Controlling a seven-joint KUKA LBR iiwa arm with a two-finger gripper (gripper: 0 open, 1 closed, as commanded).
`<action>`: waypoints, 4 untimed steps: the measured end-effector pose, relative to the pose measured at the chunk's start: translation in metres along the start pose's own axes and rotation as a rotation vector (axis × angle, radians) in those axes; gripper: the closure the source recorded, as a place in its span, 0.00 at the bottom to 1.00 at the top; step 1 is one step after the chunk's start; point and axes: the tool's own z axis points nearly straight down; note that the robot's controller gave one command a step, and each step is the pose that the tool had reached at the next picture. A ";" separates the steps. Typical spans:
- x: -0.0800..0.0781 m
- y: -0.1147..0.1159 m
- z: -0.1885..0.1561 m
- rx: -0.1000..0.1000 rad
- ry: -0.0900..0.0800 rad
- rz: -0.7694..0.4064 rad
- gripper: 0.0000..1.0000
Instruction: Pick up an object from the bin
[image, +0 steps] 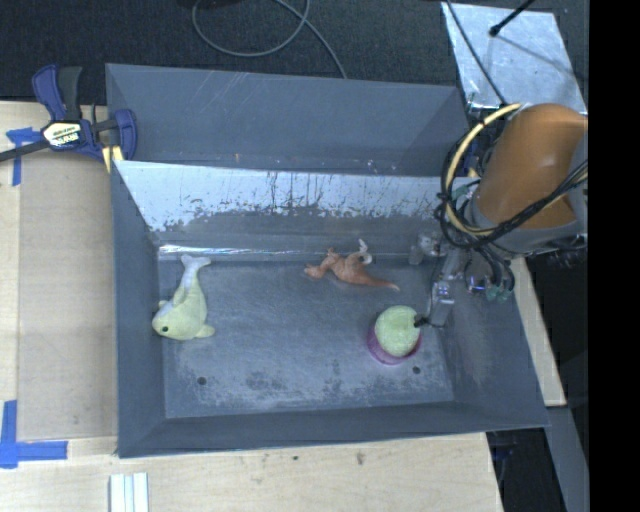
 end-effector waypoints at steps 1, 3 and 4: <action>-0.003 0.007 0.021 -0.004 -0.019 0.097 0.00; -0.010 0.049 0.079 -0.002 -0.008 0.190 1.00; -0.010 0.049 0.079 -0.002 -0.008 0.189 1.00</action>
Offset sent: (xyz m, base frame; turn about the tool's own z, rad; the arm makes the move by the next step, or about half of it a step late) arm -0.0296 0.0032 -0.0233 0.1922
